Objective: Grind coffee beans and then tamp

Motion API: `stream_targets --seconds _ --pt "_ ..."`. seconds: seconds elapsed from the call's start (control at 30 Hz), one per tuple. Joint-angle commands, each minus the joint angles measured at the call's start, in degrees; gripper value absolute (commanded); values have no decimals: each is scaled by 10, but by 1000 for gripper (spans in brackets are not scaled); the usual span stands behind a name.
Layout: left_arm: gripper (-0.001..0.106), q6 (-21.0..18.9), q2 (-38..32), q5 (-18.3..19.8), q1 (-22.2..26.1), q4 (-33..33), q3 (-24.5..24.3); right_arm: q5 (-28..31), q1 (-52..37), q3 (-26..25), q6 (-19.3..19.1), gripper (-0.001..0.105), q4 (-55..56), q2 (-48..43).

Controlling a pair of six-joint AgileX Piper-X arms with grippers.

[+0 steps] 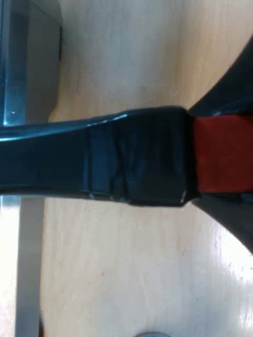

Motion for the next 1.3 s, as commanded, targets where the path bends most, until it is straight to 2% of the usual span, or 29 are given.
stream_targets --seconds 0.03,0.17,0.43,0.63,0.83,1.03,1.17,1.3 --pt "63 -5 -2 7 -3 -7 0 35 10 -6 -2 0 -1 -13" --pt "63 -5 -2 7 -3 -7 0 69 32 -6 -2 0 6 -26" --pt "63 -22 -10 7 -3 -7 0 82 51 -6 -2 0 38 -53" --pt "63 -22 -49 7 -3 -4 0 82 51 10 -2 0 53 -91" --pt "63 -20 -89 3 -3 58 0 78 59 35 -2 0 54 -148" --pt "63 -16 -113 3 -3 93 0 86 112 60 0 0 54 -193" --pt "63 -16 -139 3 -3 97 0 121 164 77 33 0 57 -217" --pt "63 -16 -175 -23 -3 115 0 144 212 83 39 0 58 -231"
